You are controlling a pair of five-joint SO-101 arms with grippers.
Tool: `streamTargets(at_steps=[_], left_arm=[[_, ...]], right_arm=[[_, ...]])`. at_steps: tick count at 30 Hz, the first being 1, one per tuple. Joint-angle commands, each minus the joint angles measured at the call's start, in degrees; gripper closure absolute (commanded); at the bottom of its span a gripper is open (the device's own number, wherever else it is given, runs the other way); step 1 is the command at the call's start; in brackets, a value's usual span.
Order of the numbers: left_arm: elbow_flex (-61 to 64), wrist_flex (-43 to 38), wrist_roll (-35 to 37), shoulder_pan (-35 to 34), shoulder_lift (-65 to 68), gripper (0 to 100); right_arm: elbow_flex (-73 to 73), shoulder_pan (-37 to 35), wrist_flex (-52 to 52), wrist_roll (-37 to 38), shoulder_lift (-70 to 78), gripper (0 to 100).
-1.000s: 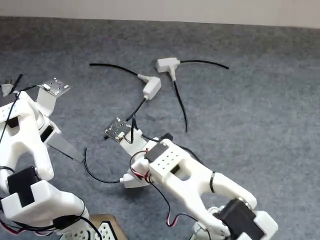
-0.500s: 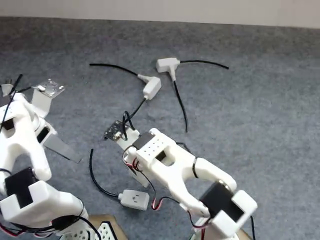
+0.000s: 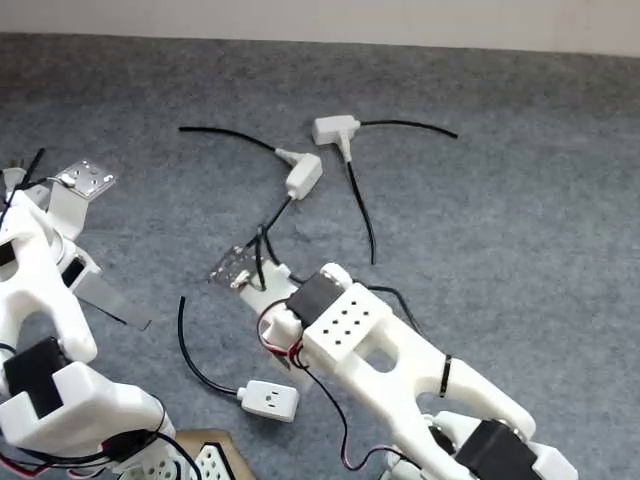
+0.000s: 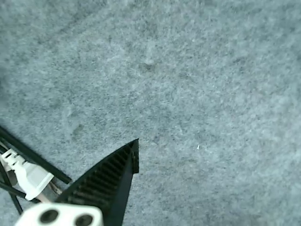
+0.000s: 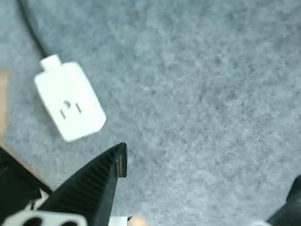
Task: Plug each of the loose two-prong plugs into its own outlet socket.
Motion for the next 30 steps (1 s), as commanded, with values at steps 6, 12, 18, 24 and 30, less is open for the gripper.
streamTargets(at_steps=[6,12,18,24,30], left_arm=[[-1.89,-0.53,-0.44,0.31,-2.24,32],[-1.89,-0.53,-0.53,0.13,-2.24,32],[-1.89,-0.79,-0.70,-0.31,-2.24,32],[-1.98,-0.70,-0.53,-0.31,-2.24,32],[-1.98,-0.53,-0.62,-1.27,-2.24,32]], right_arm=[[-3.21,-15.25,-1.10,9.76,-2.33,50.5],[0.13,-19.91,-8.04,7.03,-1.71,50.5],[6.81,-21.05,-13.93,5.27,-1.89,50.5],[8.66,-23.34,-16.57,2.37,-1.71,50.5],[17.45,-23.25,-25.27,0.70,-1.63,50.5]])
